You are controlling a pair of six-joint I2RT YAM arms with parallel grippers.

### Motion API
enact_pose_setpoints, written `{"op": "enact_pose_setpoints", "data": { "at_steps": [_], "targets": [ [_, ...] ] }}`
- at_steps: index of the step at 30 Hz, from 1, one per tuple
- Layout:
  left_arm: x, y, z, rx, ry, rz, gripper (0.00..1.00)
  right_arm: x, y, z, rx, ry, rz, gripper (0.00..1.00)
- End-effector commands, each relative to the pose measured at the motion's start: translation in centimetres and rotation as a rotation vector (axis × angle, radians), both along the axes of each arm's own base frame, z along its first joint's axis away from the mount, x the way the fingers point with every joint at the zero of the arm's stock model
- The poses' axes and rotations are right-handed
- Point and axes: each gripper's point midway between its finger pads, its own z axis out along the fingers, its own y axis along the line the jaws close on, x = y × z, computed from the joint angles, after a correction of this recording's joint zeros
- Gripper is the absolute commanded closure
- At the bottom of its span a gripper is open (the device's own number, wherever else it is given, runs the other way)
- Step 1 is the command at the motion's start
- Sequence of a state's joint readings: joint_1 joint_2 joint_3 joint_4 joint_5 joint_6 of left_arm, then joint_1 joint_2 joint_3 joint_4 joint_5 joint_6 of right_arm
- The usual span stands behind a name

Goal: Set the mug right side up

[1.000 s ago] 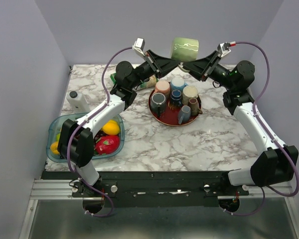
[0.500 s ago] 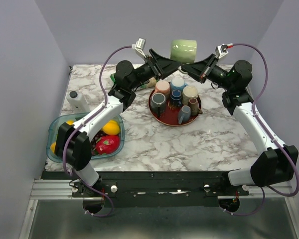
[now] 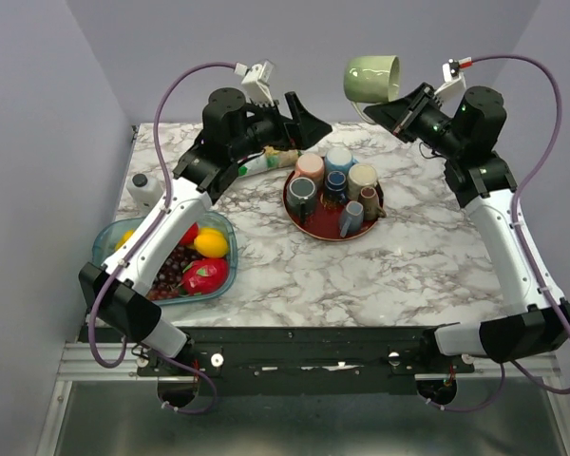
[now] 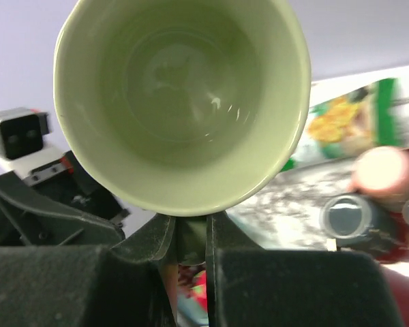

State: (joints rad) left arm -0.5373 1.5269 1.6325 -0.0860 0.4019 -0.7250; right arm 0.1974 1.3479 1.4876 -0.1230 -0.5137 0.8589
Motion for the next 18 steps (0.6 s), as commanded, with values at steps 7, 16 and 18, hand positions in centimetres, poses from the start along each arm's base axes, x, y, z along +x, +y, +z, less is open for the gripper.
{"op": "enact_pose_setpoints", "data": {
  "at_steps": [7,16,18],
  "targets": [
    [2.3,8.0,-10.2,0.536,0.031,0.32,0.01,4.2,-13.1,-9.4,-0.755,0.116,-0.537,0.99],
    [3.1,9.1,-16.7,0.669,0.14,0.358,0.01,5.6,-17.8,-19.1,-0.999,0.327,-0.548,0.99],
    [3.2,9.0,-17.6,0.681,0.157,0.35,0.01,6.1,-18.1,-21.7,-1.059,0.373,-0.509,0.99]
  ]
}}
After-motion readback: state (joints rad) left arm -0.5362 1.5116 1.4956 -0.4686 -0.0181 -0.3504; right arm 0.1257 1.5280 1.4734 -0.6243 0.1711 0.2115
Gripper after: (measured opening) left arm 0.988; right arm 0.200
